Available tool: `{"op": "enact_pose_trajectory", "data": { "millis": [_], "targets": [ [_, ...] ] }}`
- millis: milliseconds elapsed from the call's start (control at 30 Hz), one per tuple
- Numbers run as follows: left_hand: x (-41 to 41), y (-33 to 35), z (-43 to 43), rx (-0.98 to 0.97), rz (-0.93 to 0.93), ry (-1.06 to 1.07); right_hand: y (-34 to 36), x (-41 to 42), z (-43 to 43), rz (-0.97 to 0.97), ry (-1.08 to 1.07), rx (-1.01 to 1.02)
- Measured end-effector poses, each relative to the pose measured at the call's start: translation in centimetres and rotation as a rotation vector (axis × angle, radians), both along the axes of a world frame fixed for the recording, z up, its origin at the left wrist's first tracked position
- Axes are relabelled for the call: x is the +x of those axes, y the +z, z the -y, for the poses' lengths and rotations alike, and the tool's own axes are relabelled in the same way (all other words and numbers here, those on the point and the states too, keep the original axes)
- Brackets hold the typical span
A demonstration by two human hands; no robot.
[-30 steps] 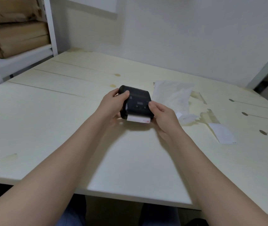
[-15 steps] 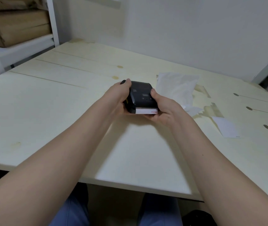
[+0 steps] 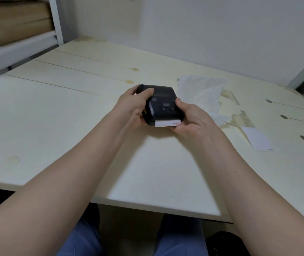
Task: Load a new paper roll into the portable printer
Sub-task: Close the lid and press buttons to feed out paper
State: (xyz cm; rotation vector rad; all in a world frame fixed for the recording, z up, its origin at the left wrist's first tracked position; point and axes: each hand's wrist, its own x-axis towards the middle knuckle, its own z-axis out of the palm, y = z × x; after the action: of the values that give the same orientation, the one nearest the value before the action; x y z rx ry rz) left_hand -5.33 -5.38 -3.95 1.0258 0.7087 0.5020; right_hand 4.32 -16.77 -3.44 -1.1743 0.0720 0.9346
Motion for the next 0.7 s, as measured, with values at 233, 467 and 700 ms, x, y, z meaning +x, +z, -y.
{"op": "enact_pose_trajectory", "data": {
  "millis": [233, 467, 700],
  "targets": [
    [-1.2, -2.0, -1.8, 0.349, 0.033, -0.212, 0.2, 0.2, 0.5, 0.272, 0.093, -0.093],
    [-2.4, -2.8, -3.9, 0.755, -0.117, -0.207, -0.9, 0.0, 1.4, 1.049, 0.224, -0.411],
    [-2.8, -3.8, -5.6, 0.824, -0.096, -0.319, -1.9, 3.8, 2.4, 0.97, 0.541, -0.207]
  ]
}}
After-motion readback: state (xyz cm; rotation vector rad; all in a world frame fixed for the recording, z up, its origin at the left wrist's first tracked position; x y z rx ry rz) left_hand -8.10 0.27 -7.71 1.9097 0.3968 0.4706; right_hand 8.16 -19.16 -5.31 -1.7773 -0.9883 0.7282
